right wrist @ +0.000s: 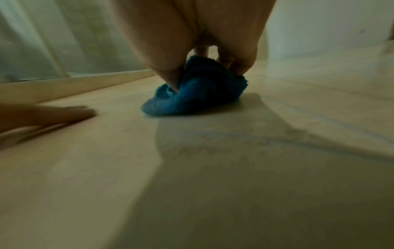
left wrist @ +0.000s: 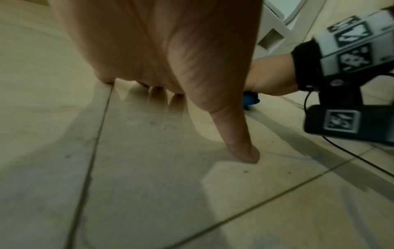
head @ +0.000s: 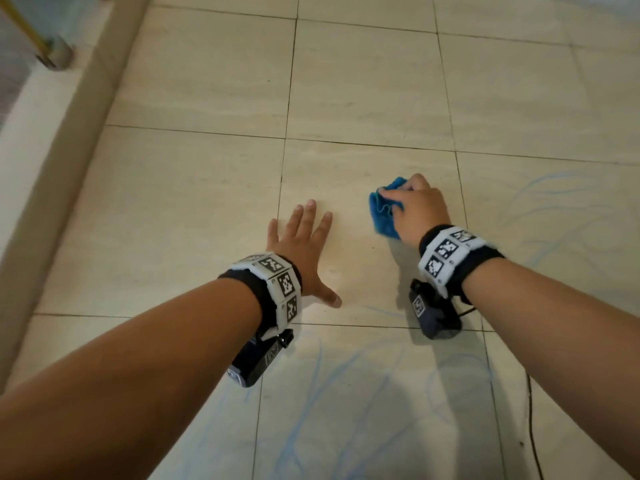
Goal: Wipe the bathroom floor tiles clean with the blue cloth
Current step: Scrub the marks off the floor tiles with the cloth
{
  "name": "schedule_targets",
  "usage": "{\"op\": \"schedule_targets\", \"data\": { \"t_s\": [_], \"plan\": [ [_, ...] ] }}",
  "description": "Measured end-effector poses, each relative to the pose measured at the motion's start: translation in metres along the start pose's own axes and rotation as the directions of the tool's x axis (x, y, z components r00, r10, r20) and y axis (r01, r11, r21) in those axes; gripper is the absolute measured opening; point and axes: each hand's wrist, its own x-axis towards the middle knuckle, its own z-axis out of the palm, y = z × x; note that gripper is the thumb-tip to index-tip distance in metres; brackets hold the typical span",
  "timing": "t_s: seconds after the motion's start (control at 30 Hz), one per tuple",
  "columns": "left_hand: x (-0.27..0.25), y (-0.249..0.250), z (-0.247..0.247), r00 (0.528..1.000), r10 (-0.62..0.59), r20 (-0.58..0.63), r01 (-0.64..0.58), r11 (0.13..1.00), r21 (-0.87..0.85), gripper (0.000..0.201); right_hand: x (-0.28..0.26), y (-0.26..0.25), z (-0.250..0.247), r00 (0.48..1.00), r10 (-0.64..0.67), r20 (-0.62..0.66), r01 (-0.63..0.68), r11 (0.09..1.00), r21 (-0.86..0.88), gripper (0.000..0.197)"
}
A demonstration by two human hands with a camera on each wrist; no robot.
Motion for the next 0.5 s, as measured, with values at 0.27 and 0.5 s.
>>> {"op": "schedule_targets", "data": {
  "t_s": [0.27,0.5],
  "plan": [
    [0.001,-0.002,0.003,1.000,-0.005,-0.006,0.005,1.000,0.001,0.142,-0.028,0.000,-0.002,0.930,-0.336,0.150,0.351,0.933,-0.084,0.037],
    [0.002,-0.002,0.001,1.000,-0.016,0.008,0.016,1.000,-0.003,0.144,-0.041,0.008,0.008,0.925,-0.362,0.114,0.370,0.927,-0.060,0.039]
  ]
}}
